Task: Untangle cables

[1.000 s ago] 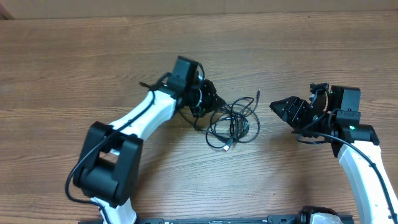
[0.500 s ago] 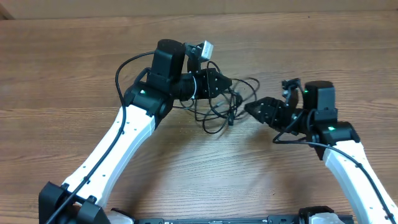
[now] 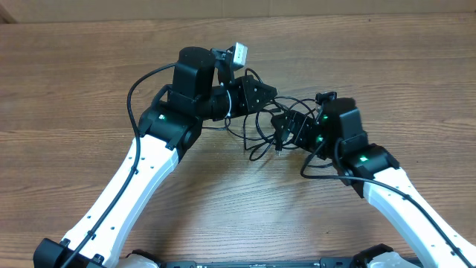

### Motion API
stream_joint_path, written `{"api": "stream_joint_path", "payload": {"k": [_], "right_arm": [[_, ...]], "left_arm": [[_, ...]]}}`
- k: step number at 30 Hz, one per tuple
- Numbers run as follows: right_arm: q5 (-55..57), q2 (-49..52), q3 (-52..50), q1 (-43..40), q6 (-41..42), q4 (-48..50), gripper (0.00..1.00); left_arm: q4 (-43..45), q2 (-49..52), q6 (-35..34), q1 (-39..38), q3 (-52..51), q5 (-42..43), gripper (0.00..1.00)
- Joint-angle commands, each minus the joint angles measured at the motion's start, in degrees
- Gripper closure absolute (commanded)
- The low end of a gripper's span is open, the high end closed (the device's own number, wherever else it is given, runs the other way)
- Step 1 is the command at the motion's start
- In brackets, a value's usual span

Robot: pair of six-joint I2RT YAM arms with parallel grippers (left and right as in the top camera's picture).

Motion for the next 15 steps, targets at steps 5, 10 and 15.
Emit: {"api": "stream_joint_path", "payload": {"k": [5,10,15], "right_arm": [[20.44,5.16,0.9,-0.2,13.88,0.22,0.06],[21.81,9.42,0.9,-2.4,13.88,-3.19,0.05],[22.56,11.85,0.9,-6.95,13.86,-7.76,0.02]], "left_arm": [[1.9,-6.01,-3.85,1.4,1.27,1.9,0.96],[1.88,-10.97,-2.99,6.49,1.27,1.92,0.96],[1.4,-14.69,0.2,14.08,1.27,1.92,0.96]]}}
